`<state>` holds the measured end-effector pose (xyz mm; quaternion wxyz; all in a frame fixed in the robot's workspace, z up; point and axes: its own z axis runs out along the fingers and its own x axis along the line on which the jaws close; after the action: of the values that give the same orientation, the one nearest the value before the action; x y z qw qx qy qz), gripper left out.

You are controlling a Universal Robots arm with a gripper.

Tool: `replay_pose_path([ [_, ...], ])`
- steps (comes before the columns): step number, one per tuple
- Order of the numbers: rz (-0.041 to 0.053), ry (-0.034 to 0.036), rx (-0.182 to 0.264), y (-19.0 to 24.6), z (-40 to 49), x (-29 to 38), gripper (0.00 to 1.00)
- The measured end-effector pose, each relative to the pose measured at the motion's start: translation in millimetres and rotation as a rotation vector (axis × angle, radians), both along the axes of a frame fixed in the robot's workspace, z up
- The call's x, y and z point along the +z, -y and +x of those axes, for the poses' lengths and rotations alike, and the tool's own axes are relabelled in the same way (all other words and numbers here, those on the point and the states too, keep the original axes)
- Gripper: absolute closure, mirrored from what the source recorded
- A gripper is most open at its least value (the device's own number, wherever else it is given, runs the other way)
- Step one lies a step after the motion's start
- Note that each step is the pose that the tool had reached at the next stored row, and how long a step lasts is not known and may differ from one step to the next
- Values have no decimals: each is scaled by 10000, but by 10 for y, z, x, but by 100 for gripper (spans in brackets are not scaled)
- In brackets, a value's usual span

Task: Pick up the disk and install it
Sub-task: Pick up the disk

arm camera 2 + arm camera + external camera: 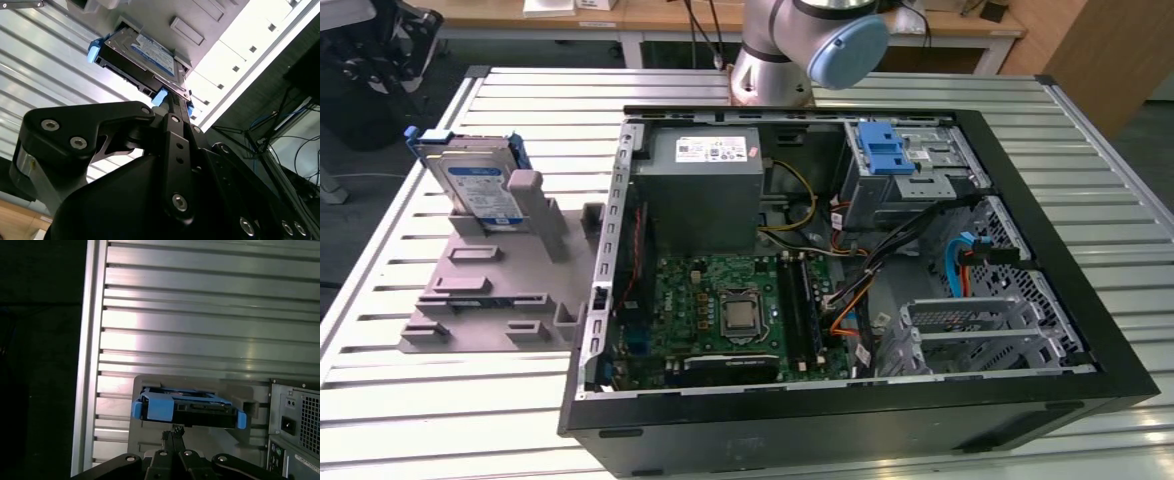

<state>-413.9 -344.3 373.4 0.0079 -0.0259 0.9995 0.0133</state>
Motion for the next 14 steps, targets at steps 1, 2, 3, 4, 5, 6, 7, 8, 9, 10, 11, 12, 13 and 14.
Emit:
replay_pose_path([
  [1, 0, 0, 70, 0, -3, 0, 89],
  [2, 0, 0, 157, 0, -5, 0, 89],
  [3, 0, 1, 287, 0, -8, -1, 89],
  [4, 0, 0, 421, 0, -9, 0, 89],
  [5, 0, 0, 519, 0, -10, 0, 89],
  [6, -1, 0, 559, 0, -10, 0, 89],
  [7, -1, -1, 570, 0, -10, 0, 89],
  [8, 0, -1, 571, 0, -10, 0, 89],
  [9, 0, 0, 572, 0, -11, 0, 89],
  [10, 0, 0, 572, 0, -11, 0, 89],
  [11, 0, 0, 573, 0, -10, 0, 89],
  [12, 0, 0, 573, 0, -11, 0, 89],
  [13, 0, -1, 574, 0, -11, 0, 89],
  [14, 0, 0, 576, 0, -11, 0, 89],
])
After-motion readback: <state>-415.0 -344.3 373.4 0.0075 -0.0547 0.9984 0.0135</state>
